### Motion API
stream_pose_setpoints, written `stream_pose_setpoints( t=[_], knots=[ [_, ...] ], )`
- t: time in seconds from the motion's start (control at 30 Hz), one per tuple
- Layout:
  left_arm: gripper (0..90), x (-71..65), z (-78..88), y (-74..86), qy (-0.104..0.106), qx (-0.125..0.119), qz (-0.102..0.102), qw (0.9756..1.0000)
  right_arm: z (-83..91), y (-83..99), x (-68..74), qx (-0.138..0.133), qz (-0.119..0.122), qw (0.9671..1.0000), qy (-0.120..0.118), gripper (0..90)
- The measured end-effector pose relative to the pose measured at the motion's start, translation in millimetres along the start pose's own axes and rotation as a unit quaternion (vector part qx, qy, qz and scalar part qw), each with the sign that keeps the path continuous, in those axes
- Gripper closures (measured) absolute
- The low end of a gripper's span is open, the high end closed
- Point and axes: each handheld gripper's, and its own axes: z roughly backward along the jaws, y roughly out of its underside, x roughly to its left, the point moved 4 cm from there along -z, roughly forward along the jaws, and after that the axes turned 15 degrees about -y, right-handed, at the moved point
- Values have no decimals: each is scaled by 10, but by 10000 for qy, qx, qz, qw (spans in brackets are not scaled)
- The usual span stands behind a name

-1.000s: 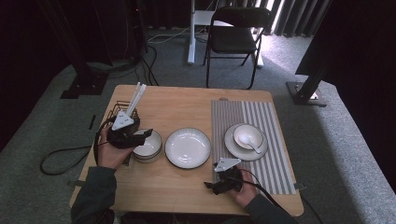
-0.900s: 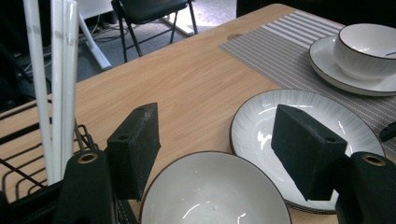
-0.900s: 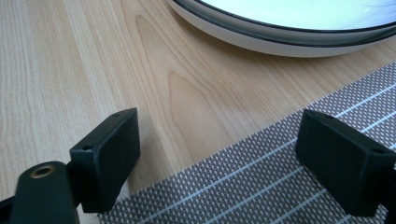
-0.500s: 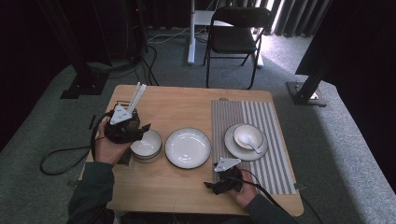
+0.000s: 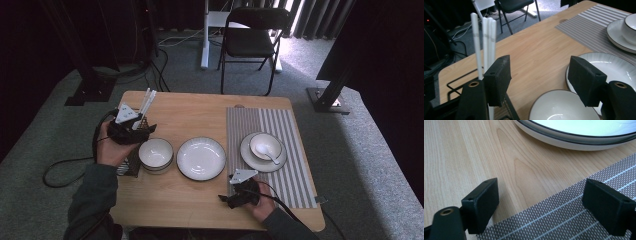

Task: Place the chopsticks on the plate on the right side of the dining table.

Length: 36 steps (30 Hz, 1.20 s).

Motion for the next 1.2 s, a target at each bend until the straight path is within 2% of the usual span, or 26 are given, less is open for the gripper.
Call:
stream_pose_setpoints(
  t=[0.2,0.37,0.57,0.8,0.97,1.2],
  knots=[
    [402,97,-53,-25,-35,14,63,10000,0,0,1,2,-6,10000,-1,137],
    [456,181,-109,-14,44,71,128,9999,0,1,1,3,-7,10000,-2,137],
    [518,276,-170,-19,63,159,101,9998,0,1,2,3,-11,10000,-2,137],
    [549,366,-224,-51,-57,248,85,9996,0,1,2,4,-8,10000,-3,137],
    [600,391,-295,-74,-89,354,-24,9993,0,1,2,3,-10,10000,-2,137],
    [621,419,-381,-79,-109,474,32,9988,0,1,2,3,-8,10000,-2,137]
  ],
)
